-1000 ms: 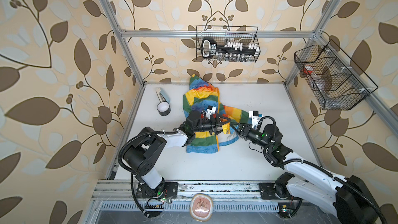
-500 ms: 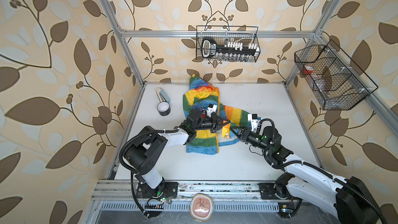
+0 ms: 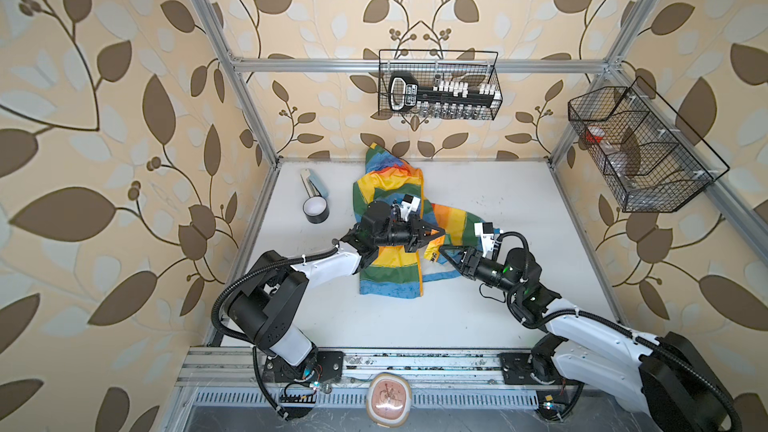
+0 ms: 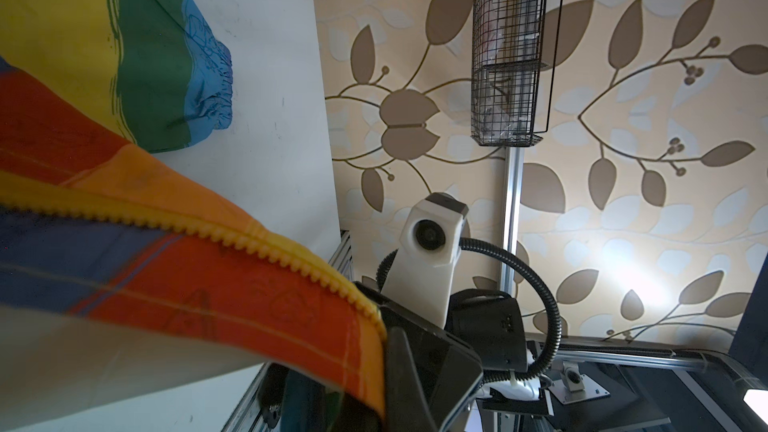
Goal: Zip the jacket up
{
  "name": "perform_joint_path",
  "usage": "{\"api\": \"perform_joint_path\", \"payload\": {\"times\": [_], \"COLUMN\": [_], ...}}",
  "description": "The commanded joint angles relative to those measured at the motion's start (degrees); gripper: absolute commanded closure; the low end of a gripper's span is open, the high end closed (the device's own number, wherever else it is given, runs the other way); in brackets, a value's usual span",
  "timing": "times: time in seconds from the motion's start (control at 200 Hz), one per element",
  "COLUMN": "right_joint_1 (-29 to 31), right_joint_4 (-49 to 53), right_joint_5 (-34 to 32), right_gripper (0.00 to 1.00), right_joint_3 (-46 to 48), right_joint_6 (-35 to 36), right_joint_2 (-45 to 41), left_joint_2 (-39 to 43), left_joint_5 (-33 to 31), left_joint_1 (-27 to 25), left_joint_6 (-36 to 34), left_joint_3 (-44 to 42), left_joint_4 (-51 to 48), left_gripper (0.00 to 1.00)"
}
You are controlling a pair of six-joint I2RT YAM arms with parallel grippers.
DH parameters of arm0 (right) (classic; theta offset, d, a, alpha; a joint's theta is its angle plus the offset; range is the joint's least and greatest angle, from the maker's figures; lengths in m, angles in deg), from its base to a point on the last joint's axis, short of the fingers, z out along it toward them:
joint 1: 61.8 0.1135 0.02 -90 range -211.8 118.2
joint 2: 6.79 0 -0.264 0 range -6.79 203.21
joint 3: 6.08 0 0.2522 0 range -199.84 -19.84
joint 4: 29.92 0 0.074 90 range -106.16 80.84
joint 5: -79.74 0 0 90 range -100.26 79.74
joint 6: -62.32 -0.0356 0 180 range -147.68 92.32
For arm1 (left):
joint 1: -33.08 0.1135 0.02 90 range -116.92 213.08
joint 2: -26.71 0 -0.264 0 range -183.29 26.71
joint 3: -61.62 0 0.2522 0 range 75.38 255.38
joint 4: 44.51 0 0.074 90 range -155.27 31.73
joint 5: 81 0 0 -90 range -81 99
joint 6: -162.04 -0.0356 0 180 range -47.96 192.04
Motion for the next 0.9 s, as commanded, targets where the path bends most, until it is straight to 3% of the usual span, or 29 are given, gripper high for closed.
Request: {"api": "perform_joint_path", "payload": {"times": [0.0,0.19,0.42,0.61,0.895], "right_joint_1": [1.50,4.44,9.94,9.20,8.37], "right_joint_4": [-8.61,-15.83,-14.80,-15.99,-30.86], "right_joint_5": [1.03,-3.13,-13.14,-13.26,-10.80], "right_gripper": [0.19,0.00,0.00,0.00,0.19], "right_joint_3": [0.55,2.06,1.83,0.46,-0.06], "right_joint_6": [-1.78,-4.13,-0.88,0.65,-3.92], "right_joint_2": [2.93,5.27,3.00,2.74,11.73], "left_joint_2": [1.93,2.66,3.49,4.66,5.01], "left_joint_5": [1.22,0.44,-0.09,-0.54,-0.72], "left_joint_1": [-0.51,-0.47,-0.48,-0.48,-0.52], "left_joint_6": [-0.81,0.91,2.88,2.96,3.91], "left_joint_3": [2.21,3.17,3.83,3.90,4.51], "left_joint_4": [1.54,2.33,3.50,2.66,3.32], "left_gripper": [1.00,1.00,1.00,1.00,1.00]}}
